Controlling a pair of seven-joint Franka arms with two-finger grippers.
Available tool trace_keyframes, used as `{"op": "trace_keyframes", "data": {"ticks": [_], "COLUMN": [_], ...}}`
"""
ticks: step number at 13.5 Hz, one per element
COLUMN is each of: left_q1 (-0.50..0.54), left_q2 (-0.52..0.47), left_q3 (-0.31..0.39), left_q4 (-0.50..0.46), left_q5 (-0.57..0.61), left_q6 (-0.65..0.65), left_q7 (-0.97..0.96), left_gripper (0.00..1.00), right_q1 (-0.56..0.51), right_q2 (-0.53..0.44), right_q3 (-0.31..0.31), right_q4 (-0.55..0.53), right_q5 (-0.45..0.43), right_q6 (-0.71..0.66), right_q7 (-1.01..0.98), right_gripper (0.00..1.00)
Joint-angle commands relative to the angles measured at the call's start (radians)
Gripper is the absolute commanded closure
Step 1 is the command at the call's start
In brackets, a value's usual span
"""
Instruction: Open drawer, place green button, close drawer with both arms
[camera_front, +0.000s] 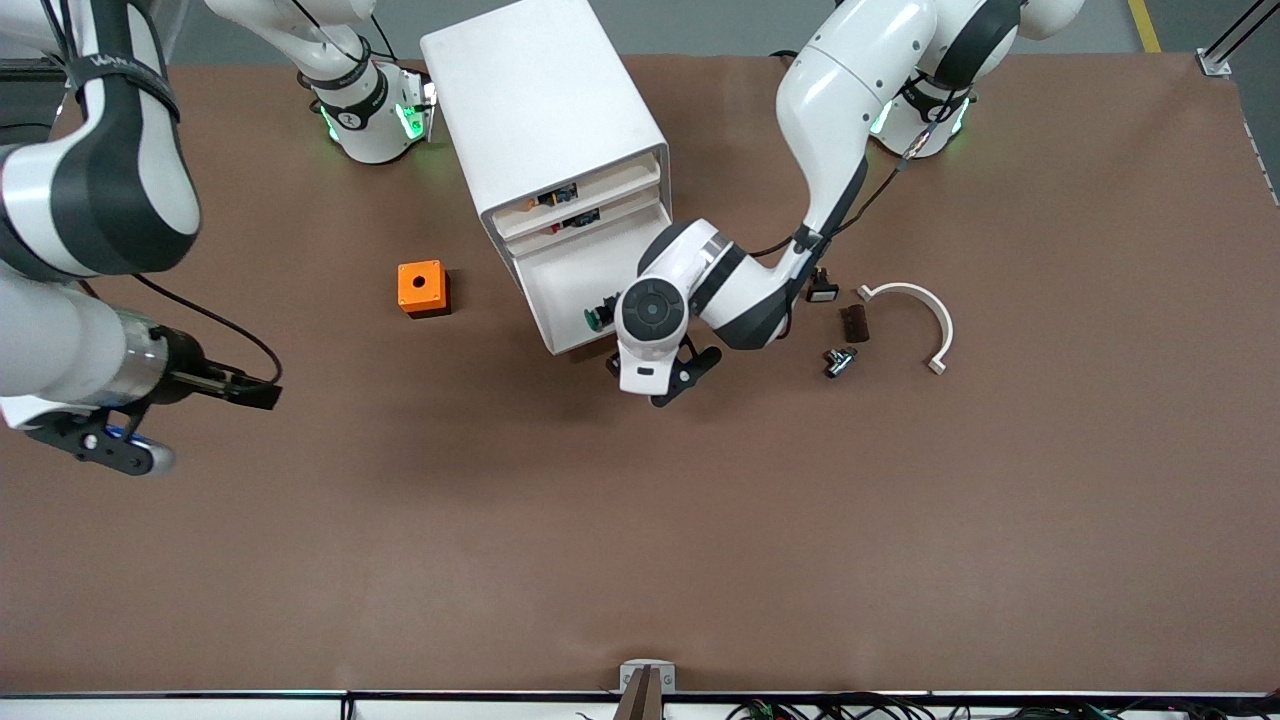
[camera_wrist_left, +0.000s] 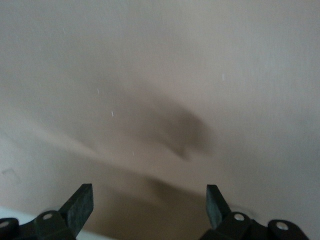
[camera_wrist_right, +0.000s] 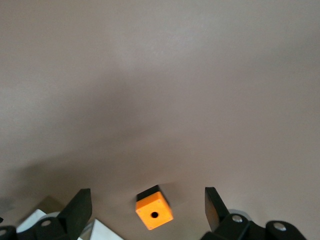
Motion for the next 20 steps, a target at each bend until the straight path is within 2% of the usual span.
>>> {"op": "trace_keyframes", "data": {"ticks": [1,3,5,7,9,10,15,17,20], "left_q1": [-0.008,-0.008,-0.011,-0.024,-0.060,-0.070,-0.065,-0.015,0.097], "left_q2": [-0.013,-0.017,-0.017,-0.017,-0.014,-0.014,-0.043,-0.077,-0.174], "left_q3": [-0.037,-0.078,-0.101,-0.127,-0.129,-0.129,-0.115,-0.106,-0.106], "left_q4": [-0.028,-0.048,-0.048,-0.050,-0.050,-0.050,-0.040,-0.040,-0.040], "left_q5": [-0.028,-0.075,-0.141,-0.160,-0.175,-0.196,-0.181,-0.105,0.015], "left_q6": [0.003,0.002,-0.003,-0.005,-0.003,-0.003,-0.005,-0.006,-0.030], "left_q7": [0.014,-0.005,-0.018,-0.057,-0.122,-0.142,-0.171,-0.171,-0.162], "left_gripper": [0.01,0.01,0.01,0.01,0.01,0.01,0.01,0.00,0.00], "right_q1": [0.023,0.025,0.042,0.042,0.051,0.056,0.066,0.068,0.068], "right_q2": [-0.064,-0.103,-0.129,-0.152,-0.176,-0.199,-0.366,-0.437,-0.485], "right_q3": [-0.073,-0.096,-0.150,-0.180,-0.266,-0.286,-0.292,-0.292,-0.286], "right_q4": [-0.020,-0.036,-0.044,-0.058,-0.067,-0.096,-0.306,-0.397,-0.441], "right_q5": [0.016,0.016,0.018,0.031,0.125,0.151,0.142,0.140,0.131], "right_q6": [-0.012,-0.022,-0.033,-0.030,-0.024,-0.009,0.150,0.204,0.208], "right_q7": [-0.110,-0.173,-0.239,-0.309,-0.374,-0.392,-0.438,-0.456,-0.456], "right_gripper": [0.00,0.00,0.00,0.00,0.00,0.00,0.00,0.00,0.00]}}
